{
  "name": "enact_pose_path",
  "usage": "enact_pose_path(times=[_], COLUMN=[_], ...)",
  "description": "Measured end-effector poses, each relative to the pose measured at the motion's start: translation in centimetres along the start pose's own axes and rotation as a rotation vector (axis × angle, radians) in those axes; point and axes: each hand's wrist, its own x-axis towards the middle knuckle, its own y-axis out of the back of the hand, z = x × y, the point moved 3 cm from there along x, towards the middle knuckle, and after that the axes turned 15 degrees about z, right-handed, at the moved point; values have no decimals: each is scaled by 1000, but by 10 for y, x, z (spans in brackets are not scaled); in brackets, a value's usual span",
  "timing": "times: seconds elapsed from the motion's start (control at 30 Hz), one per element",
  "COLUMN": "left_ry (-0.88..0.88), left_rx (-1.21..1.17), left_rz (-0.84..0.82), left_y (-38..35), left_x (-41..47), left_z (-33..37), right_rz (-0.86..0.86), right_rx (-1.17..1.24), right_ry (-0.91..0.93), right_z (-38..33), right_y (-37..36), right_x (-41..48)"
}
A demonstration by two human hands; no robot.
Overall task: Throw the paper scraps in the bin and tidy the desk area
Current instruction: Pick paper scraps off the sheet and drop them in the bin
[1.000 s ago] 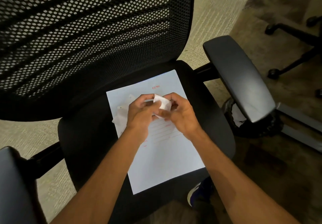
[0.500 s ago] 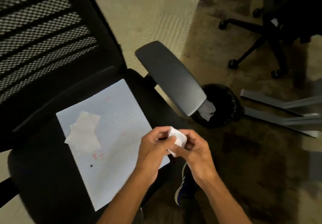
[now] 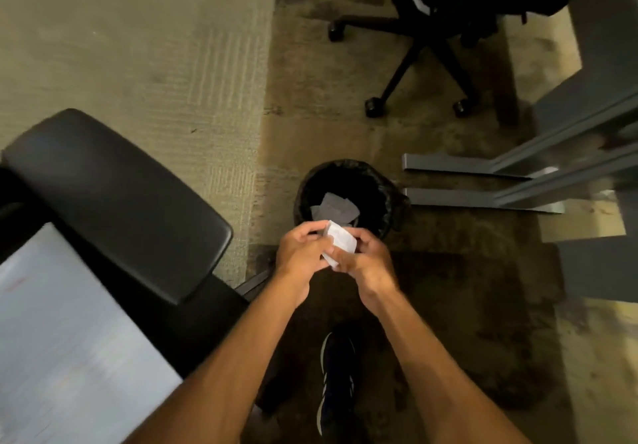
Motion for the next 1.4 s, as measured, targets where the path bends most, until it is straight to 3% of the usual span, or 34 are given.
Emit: enact_pose_path(times=[0.33,0.53,0.77,0.9,1.07,1.4], left_ry=[145,174,147,129,64,-59], left_rx=[-9,228,256,288,24,-219], left_rz=[43,-108,-104,-106,-134,-99], left_y=[-70,-79,-82,-80,-53,72], left_x=[113,126,113,92,52,-63], left_z=[-41,-53,-44,-30,-18,17], right_rz=[120,181,178,181,227,21], right_rx=[10,86,81,87,121,73], right_ry=[-206,-303,-277,-276,-173,79], right_z=[57,94,101,90,53,-6], right_y=[-12,-12,-1,2,2,-11], right_x=[132,165,172,148,92,-82])
